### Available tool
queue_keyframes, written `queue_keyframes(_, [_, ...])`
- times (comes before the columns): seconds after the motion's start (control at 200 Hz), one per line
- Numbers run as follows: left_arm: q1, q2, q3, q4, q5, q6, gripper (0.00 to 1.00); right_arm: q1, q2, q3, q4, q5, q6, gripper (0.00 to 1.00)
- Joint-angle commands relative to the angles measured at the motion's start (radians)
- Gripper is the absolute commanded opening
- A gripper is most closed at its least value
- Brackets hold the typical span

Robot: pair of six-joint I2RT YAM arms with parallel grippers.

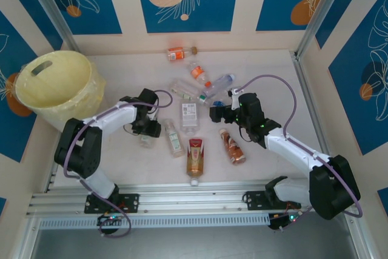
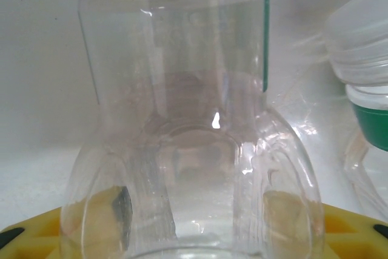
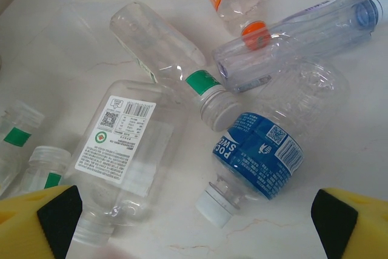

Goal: Put the plastic bottles in the bin

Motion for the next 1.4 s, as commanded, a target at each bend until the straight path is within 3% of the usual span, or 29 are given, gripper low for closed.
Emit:
queue_keyframes(0.0, [0.003,-0.067,0.048,-0.007,0.031,0.002,0.45,0.009,0.005,0.033,-0.004,0.014,0.011,0.99])
queue_keyframes(0.05, [0.003,-0.084,0.054,0.005,0.048,-0.002,0.41,0.008,0.005,0.031,0.002,0.013,0.013,1.0])
queue_keyframes(0.26, [0.003,-0.141,0.097,0.036,0.076,-0.033,0.09,0.009,0.004,0.03,0.01,0.015,0.012,1.0])
queue_keyframes(0.36, [0.003,-0.167,0.157,0.022,0.073,-0.048,0.0,0.01,0.003,0.031,0.014,0.012,0.009,1.0])
queue_keyframes(0.59, [0.003,-0.279,0.298,0.013,-0.038,-0.029,0.0,0.01,-0.006,0.028,0.025,0.028,0.012,1.0])
queue_keyframes(0.765, [0.003,-0.404,0.323,0.194,-0.16,0.012,0.0,0.01,-0.003,0.017,0.053,0.03,0.021,1.0])
queue_keyframes(1.075, [0.01,-0.432,0.496,0.309,-0.474,0.238,0.0,0.013,-0.002,0.028,0.042,0.022,0.009,1.0])
queue_keyframes(1.215, [0.082,-0.445,0.532,0.349,-0.427,0.269,0.0,0.012,0.001,0.026,0.049,0.018,0.016,1.0])
queue_keyframes(1.395, [0.197,-0.433,0.611,0.342,-0.523,0.295,0.0,0.012,0.01,0.038,0.05,0.016,-0.004,0.99])
